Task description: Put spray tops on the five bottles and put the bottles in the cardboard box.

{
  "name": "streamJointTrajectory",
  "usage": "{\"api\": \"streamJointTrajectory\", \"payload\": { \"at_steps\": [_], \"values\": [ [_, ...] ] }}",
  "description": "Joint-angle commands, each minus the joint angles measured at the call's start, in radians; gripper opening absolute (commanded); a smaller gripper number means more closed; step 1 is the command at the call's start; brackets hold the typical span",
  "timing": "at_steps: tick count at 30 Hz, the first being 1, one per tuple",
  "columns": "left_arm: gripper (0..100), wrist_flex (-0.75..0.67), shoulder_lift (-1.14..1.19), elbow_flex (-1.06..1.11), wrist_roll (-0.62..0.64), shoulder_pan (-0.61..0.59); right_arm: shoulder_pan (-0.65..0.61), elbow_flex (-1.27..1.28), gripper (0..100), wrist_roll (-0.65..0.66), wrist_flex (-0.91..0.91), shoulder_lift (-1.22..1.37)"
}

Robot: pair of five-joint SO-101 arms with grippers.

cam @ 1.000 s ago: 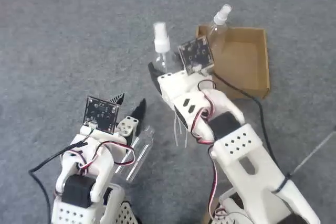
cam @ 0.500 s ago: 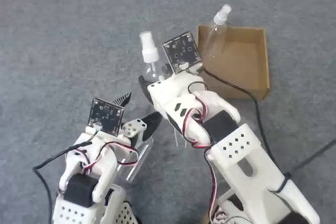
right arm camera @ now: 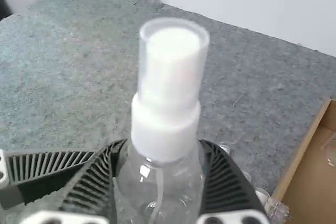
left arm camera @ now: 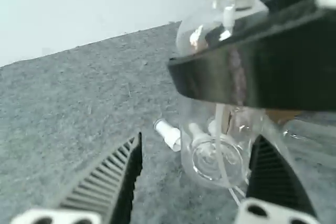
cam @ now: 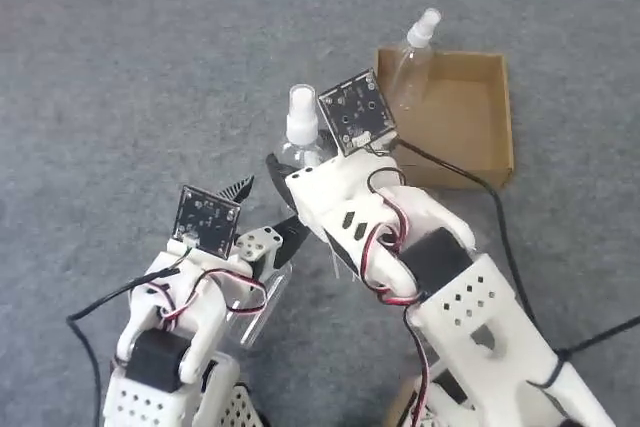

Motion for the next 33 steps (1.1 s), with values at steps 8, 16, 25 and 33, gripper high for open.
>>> {"api": "streamJointTrajectory", "payload": {
  "at_steps": [8,16,25,33],
  "values": [
    [30,-0.006,-0.017,-0.002,-0.002,0.0,0.447,-0.29,0.6,0.21,0.171,0.028],
    [30,-0.006,-0.017,-0.001,-0.002,-0.002,0.697,-0.293,0.6,0.249,0.041,0.179],
    [30,-0.006,-0.017,0.015,-0.003,-0.002,0.745,-0.301,0.6,0.25,-0.263,0.443],
    [30,-0.006,-0.017,0.03,-0.005,-0.002,0.75,-0.322,0.6,0.25,-0.51,0.657]
  ]
}}
